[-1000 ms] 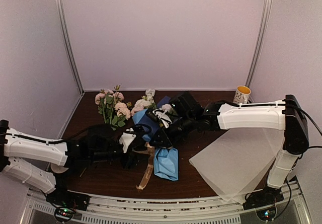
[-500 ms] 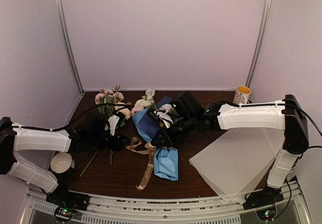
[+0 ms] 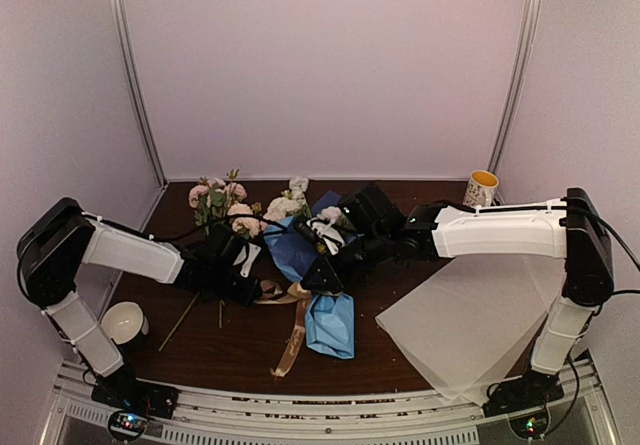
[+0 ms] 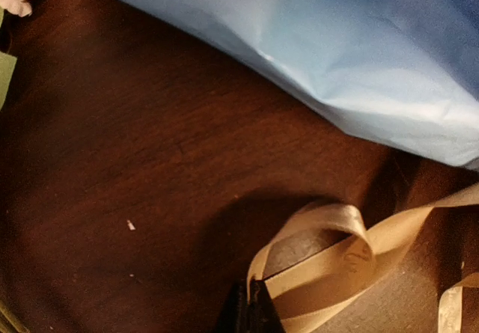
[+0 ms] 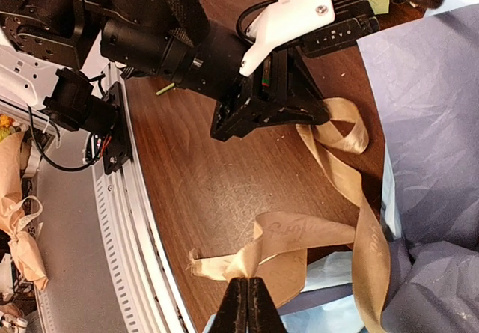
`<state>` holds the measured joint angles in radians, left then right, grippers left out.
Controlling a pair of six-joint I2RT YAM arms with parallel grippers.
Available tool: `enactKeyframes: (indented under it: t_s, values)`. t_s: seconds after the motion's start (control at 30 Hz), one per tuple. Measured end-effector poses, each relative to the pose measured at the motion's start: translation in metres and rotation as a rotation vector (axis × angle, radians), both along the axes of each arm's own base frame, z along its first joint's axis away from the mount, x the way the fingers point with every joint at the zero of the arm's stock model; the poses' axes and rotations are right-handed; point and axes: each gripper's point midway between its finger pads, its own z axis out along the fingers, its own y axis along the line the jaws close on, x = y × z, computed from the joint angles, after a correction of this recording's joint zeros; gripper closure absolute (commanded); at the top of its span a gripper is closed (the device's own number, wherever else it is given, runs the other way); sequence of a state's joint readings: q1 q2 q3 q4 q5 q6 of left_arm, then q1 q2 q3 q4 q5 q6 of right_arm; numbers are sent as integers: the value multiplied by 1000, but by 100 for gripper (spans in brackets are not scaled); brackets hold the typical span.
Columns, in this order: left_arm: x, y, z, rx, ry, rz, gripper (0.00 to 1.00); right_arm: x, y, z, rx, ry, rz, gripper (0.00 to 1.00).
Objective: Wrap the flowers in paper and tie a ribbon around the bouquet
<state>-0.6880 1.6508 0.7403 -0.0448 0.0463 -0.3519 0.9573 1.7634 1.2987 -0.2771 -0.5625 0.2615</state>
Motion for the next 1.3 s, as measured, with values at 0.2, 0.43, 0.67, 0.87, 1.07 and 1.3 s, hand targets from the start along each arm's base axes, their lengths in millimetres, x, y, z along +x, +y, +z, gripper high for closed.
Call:
enactKeyframes:
  t_s: [0.2,0.43,0.67,0.87,1.07,1.3]
  values:
    - [-16,6,10,-34,-31,-24,100,5,-2,-1,-5,2,-23,100]
    - [-83,-44,131,-256,-396,-344,100,22,-9,0,-1,20,-87,100]
    - [-122,-92,194,-346,-545,-593,100,40,-12,7,34,36,-157,100]
    - [-145,-156,201,-322,-538,-823,100,55,-16,13,59,40,-206,100]
    - [-168,-233,215,-350,-565,-1035,100,64,-17,21,72,25,-224,100]
    - [-179,-280,173,-298,-495,-1174,46,65,-19,21,69,27,-228,100]
